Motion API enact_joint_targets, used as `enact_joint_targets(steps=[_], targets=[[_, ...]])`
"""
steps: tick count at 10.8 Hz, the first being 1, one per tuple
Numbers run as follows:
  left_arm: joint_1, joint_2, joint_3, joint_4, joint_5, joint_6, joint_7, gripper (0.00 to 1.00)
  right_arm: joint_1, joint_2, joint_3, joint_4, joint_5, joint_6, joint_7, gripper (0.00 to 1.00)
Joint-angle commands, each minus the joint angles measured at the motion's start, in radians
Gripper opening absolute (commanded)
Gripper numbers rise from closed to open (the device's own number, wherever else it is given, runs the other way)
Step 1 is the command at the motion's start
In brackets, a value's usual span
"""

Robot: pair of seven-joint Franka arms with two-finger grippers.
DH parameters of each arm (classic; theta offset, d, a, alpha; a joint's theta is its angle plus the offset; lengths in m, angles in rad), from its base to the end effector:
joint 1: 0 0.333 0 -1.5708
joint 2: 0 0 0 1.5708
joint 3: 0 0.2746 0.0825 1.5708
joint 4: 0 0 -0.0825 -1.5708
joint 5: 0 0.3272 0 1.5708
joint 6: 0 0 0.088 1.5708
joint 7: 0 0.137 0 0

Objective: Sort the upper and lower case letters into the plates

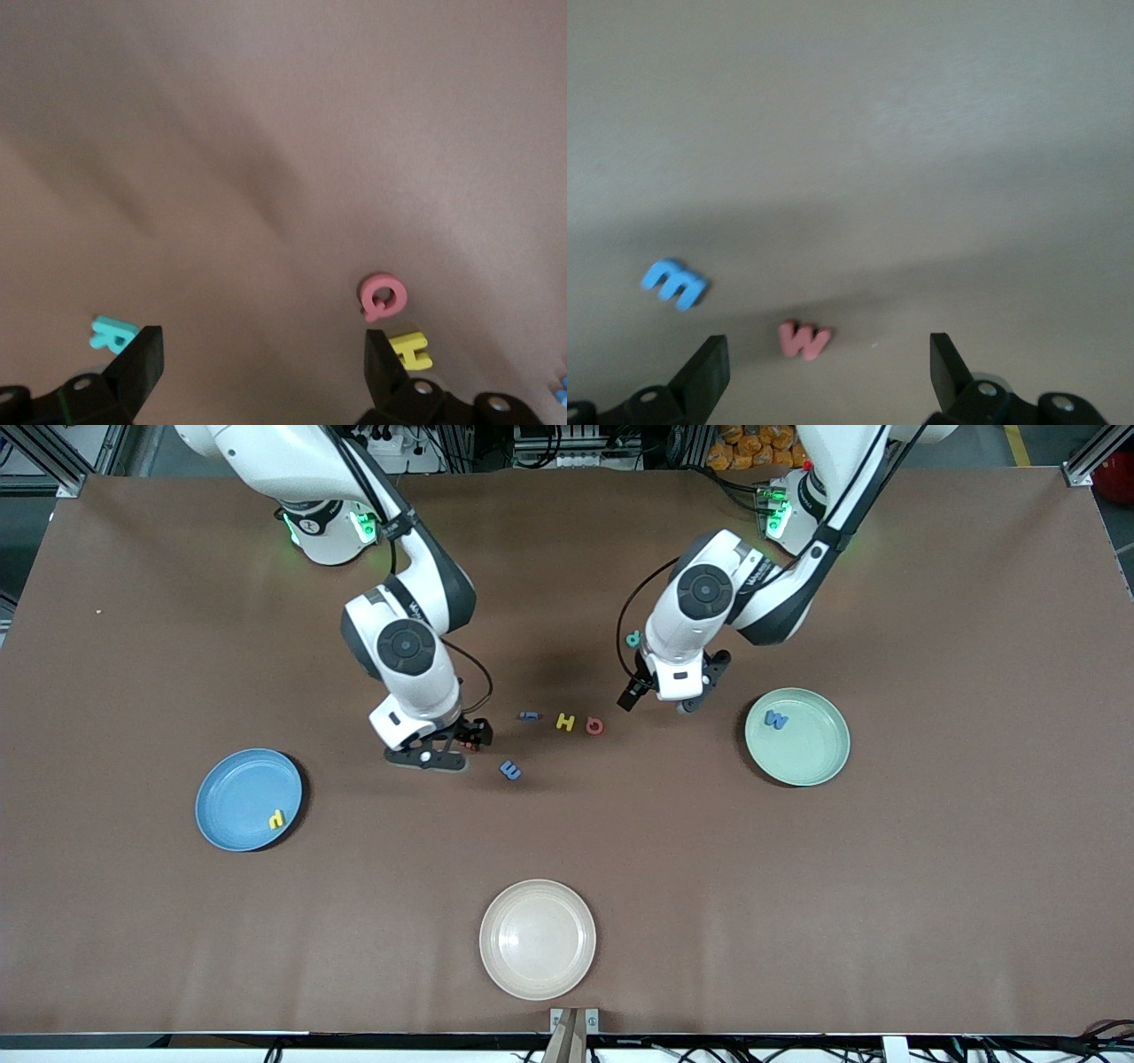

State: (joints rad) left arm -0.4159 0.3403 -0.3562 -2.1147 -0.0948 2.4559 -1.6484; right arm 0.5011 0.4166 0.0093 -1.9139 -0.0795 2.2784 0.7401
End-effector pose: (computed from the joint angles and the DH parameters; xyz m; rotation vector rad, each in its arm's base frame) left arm 0.3784 -0.3725 0.2381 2.7009 1.4221 -0.2439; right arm 0.4918 0.2709 0.2439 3.0543 -0.2712 -0.0150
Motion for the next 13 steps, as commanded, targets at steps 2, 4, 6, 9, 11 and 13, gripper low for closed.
enact_joint_targets(steps=[2,4,6,9,11,13], targets=[[-0.093,0.072,-0.012,0.015,0.12,0.028,-0.062,1.0,-0.174,-0.032,0.009,0.015,0.024,-0.008,0.004,1.0],[-0.103,0.072,-0.045,-0.022,0.191,0.028,-0.056,1.0,-0.196,-0.024,0.009,0.015,0.03,0.021,0.004,1.0],[-0.098,0.033,-0.073,-0.095,0.217,0.029,-0.053,1.0,-0.214,-0.024,0.009,0.013,0.058,0.023,0.004,1.0],[-0.075,-0.016,-0.089,-0.253,0.315,0.143,-0.051,1.0,-0.234,-0.021,0.009,0.013,0.069,0.03,0.005,1.0],[-0.052,-0.017,-0.089,-0.281,0.342,0.184,-0.053,1.0,-0.239,-0.019,0.008,0.013,0.113,0.046,0.004,1.0],[-0.052,-0.018,-0.098,-0.287,0.342,0.186,-0.053,1.0,-0.239,-0.019,0.008,0.013,0.115,0.047,0.004,1.0]])
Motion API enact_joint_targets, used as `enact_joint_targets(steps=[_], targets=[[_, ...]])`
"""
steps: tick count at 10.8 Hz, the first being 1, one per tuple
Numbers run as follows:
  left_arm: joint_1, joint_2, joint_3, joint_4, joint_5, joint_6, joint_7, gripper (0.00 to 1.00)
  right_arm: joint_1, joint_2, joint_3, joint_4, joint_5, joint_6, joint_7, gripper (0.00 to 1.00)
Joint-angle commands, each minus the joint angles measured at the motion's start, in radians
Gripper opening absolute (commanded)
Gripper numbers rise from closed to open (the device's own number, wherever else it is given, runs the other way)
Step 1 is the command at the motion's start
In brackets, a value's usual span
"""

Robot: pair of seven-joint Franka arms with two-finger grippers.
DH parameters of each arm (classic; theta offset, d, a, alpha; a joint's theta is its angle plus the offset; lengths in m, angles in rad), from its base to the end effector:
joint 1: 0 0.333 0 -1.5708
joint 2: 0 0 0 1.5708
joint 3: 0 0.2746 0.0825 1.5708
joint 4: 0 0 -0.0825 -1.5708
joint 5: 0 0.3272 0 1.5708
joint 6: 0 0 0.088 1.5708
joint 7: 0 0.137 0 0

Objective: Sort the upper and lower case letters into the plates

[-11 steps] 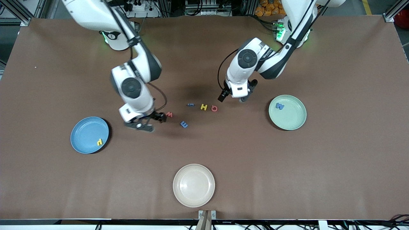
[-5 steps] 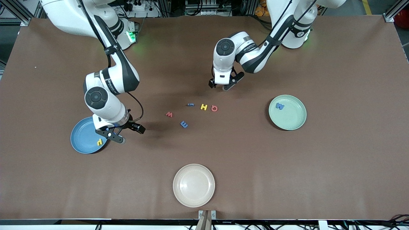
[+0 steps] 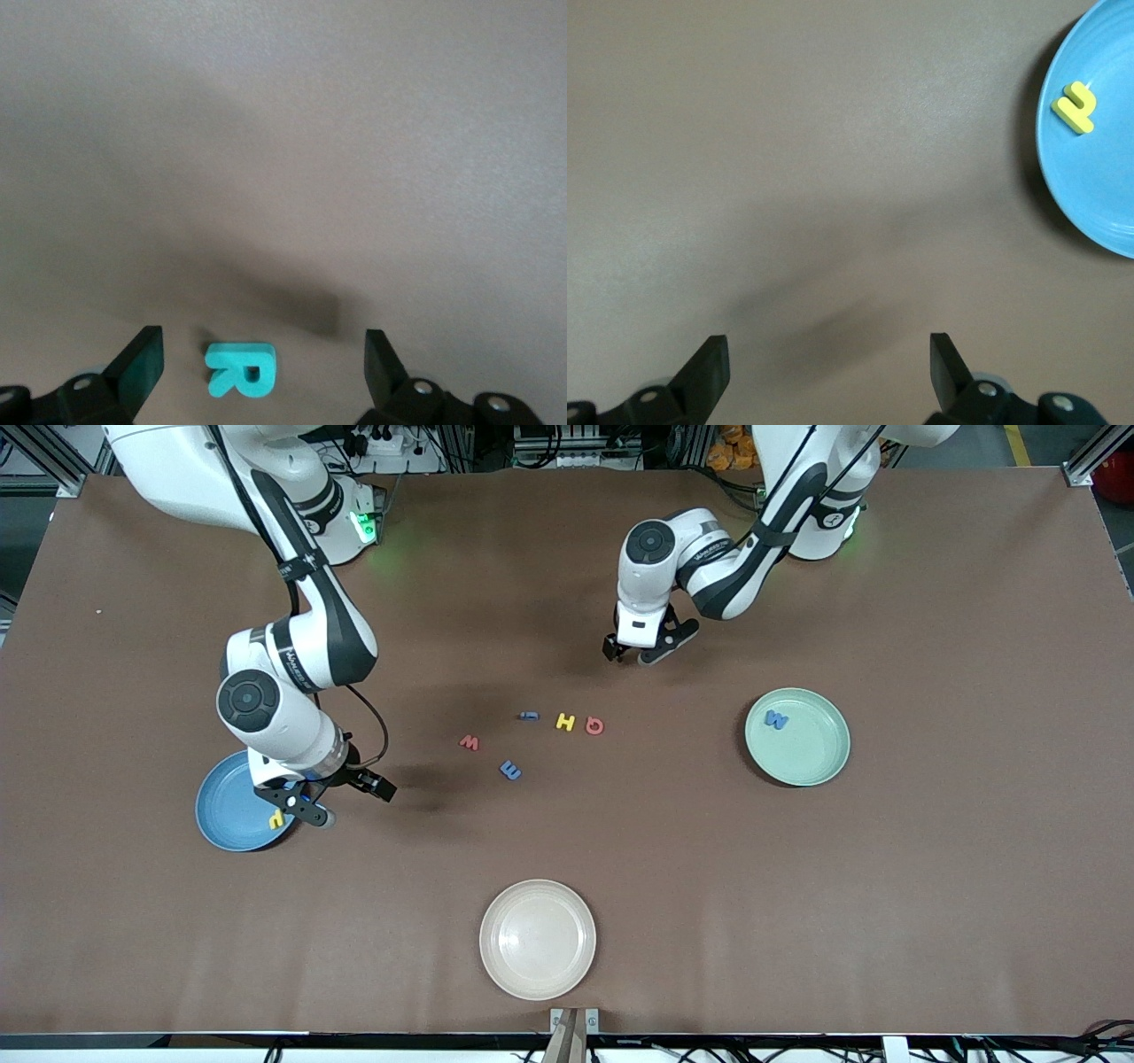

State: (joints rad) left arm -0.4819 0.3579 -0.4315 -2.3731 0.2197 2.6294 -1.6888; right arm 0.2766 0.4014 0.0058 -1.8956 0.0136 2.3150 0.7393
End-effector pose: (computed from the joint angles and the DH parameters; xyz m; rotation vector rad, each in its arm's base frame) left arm 0.2680 -0.3731 0.1649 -2.9606 -0.9154 0.0922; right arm 0.5503 0.1601 0.2626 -3.0374 0.7216 -0.0151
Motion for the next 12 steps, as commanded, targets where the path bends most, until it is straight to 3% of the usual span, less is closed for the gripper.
enact_joint_targets(steps=[1,4,12], targets=[[0.014,-0.03,-0.023,-0.028,0.027,0.018,-0.014,1.0,-0.014,-0.003,0.011,-0.005,0.022,0.014,0.023,1.0],[0.009,-0.014,-0.026,-0.024,0.027,0.038,-0.02,1.0,0.013,0.011,0.011,-0.005,0.02,0.064,0.185,1.0],[0.008,0.039,-0.029,-0.023,0.039,0.083,-0.023,1.0,0.072,0.016,0.014,0.032,0.019,0.035,0.607,1.0]])
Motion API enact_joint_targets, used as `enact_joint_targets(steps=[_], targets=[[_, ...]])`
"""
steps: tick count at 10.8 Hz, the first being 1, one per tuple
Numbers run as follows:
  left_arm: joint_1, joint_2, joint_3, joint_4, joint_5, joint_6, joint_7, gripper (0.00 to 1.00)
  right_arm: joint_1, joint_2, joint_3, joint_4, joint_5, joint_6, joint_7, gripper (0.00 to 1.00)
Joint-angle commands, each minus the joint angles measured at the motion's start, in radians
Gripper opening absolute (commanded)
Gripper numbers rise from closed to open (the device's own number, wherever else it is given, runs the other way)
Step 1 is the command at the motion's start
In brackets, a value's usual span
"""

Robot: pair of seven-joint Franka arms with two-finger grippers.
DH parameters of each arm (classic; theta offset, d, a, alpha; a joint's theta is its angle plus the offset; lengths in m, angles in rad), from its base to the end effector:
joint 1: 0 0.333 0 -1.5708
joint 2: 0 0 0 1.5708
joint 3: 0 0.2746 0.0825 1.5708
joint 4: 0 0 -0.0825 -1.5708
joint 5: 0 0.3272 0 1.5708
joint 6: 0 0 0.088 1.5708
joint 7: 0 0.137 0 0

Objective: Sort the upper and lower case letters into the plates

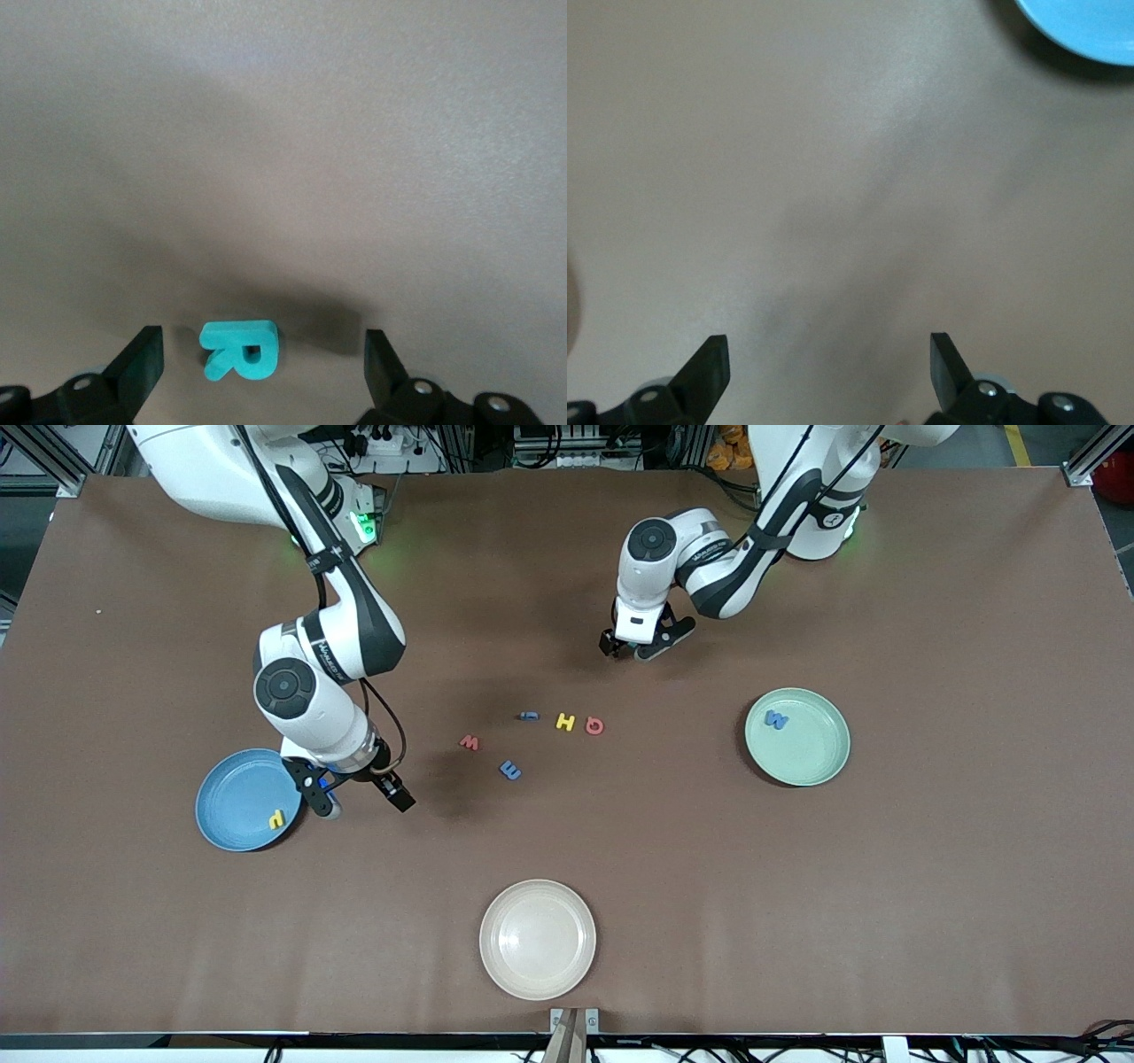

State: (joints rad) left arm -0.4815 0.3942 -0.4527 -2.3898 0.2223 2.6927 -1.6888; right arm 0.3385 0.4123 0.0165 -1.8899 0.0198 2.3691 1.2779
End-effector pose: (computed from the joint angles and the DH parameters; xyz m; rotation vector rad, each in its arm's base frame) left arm 0.2539 -0.3793 0.1523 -2.9940 -0.8907 0.1318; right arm 0.5449 0.2023 0.2636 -2.7457 1.3916 -0.0472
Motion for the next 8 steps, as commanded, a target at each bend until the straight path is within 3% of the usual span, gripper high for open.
enact_joint_targets(steps=[1,2,3,4,5,8], targets=[[0.007,0.009,-0.008,-0.006,0.046,0.022,-0.023,1.0,0.011,0.01,0.003,0.035,0.015,-0.046,0.092,1.0],[0.01,0.014,-0.008,-0.008,0.066,0.029,-0.025,1.0,0.011,0.011,0.003,0.044,0.016,-0.076,0.151,1.0],[0.012,0.017,-0.008,-0.008,0.068,0.029,-0.025,0.93,0.011,0.011,0.003,0.055,0.016,-0.097,0.208,1.0],[0.014,0.017,-0.008,-0.008,0.068,0.029,-0.025,0.72,0.011,0.011,0.003,0.066,0.016,-0.155,0.25,1.0],[0.014,0.02,-0.008,-0.006,0.068,0.029,-0.025,0.59,0.013,0.011,0.005,0.086,0.016,-0.189,0.283,1.0],[0.014,0.02,-0.008,-0.006,0.068,0.029,-0.029,0.42,0.039,0.037,0.003,0.112,0.012,-0.18,0.34,1.0]])
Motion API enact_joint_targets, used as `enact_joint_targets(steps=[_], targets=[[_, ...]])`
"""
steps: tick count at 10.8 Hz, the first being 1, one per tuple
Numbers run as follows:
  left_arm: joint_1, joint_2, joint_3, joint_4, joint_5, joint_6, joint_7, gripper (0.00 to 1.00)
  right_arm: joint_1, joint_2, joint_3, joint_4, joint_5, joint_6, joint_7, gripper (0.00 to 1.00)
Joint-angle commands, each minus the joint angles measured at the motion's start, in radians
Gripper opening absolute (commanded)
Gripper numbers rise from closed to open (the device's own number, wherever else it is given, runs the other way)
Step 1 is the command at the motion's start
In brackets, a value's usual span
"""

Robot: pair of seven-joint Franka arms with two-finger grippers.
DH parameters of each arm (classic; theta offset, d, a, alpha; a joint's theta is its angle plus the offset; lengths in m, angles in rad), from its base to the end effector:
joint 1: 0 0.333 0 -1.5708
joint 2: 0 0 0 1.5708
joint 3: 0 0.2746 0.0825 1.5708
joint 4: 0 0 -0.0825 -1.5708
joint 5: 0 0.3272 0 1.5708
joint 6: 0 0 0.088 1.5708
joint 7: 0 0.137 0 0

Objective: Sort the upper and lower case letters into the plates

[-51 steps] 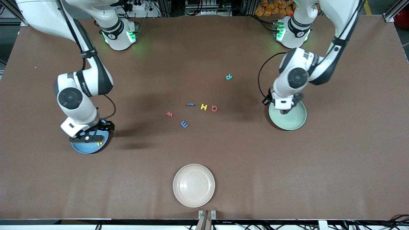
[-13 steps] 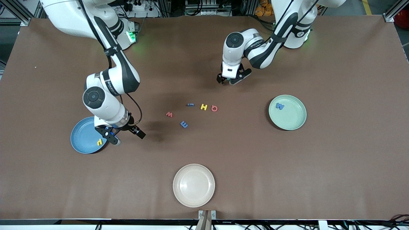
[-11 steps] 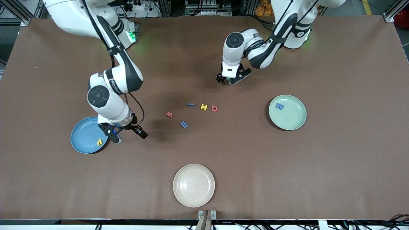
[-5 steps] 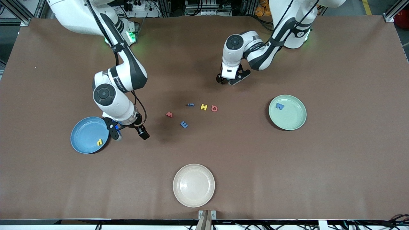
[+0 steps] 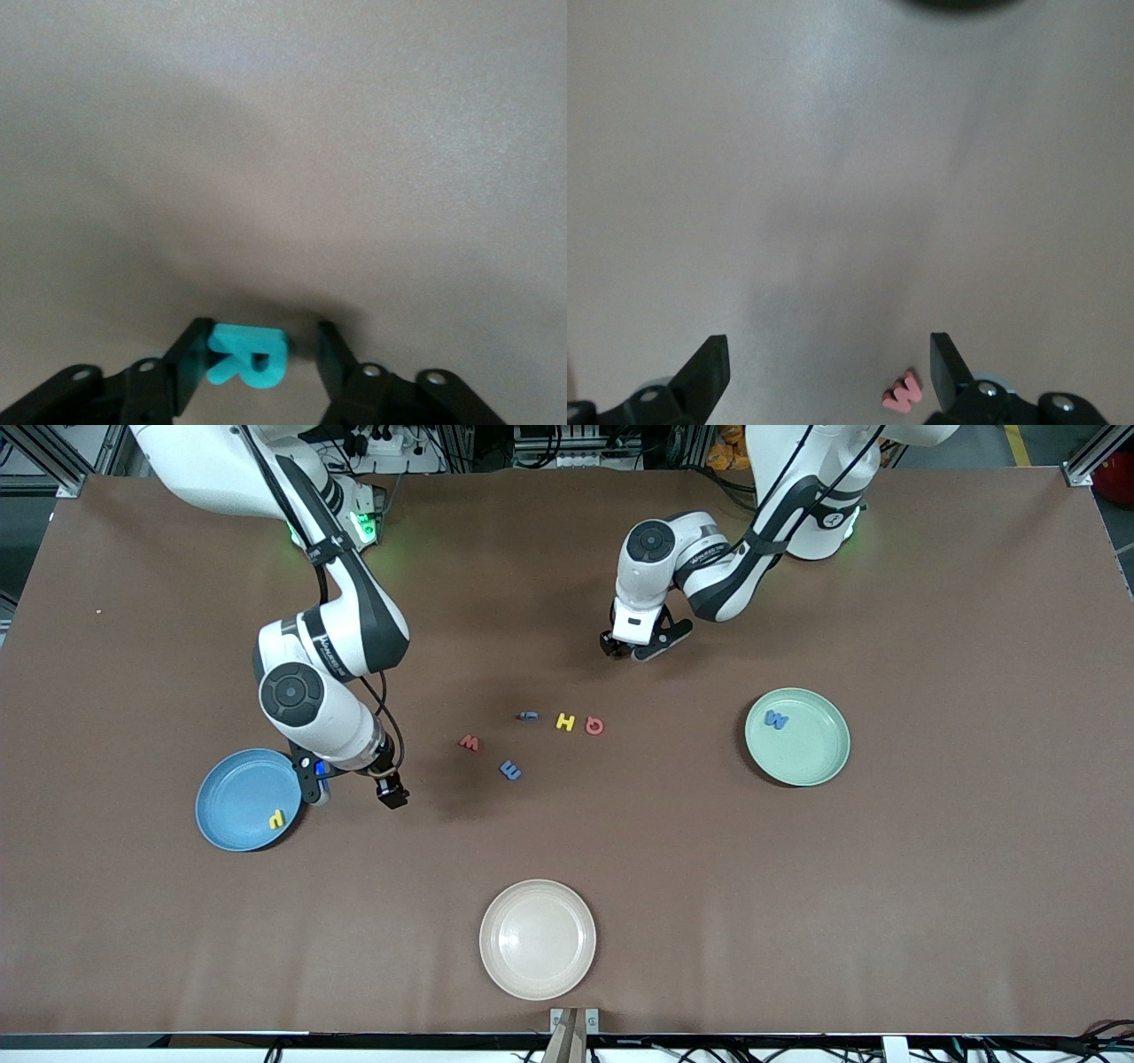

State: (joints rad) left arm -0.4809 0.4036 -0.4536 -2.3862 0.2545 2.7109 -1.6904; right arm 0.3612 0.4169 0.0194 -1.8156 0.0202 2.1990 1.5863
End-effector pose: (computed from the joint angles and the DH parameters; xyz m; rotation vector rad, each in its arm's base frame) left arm 0.2540 -0.3822 0.1512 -3.0195 -0.8549 0.1157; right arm 0.5372 0.2157 0.2749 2.5632 -1.7903 -0.0603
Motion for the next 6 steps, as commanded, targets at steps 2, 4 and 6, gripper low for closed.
enact_joint_targets(steps=[2,4,6], targets=[[0.013,0.011,-0.007,-0.008,0.035,0.01,-0.028,0.33,0.012,0.033,0.001,0.058,0.014,-0.012,0.029,1.0],[0.015,0.009,-0.007,-0.008,0.035,0.01,-0.028,0.32,-0.005,0.052,0.001,0.077,0.015,-0.005,0.024,1.0],[0.068,-0.017,-0.008,-0.007,0.037,0.006,-0.015,0.32,0.004,0.06,0.001,0.084,0.015,-0.004,0.027,1.0]])
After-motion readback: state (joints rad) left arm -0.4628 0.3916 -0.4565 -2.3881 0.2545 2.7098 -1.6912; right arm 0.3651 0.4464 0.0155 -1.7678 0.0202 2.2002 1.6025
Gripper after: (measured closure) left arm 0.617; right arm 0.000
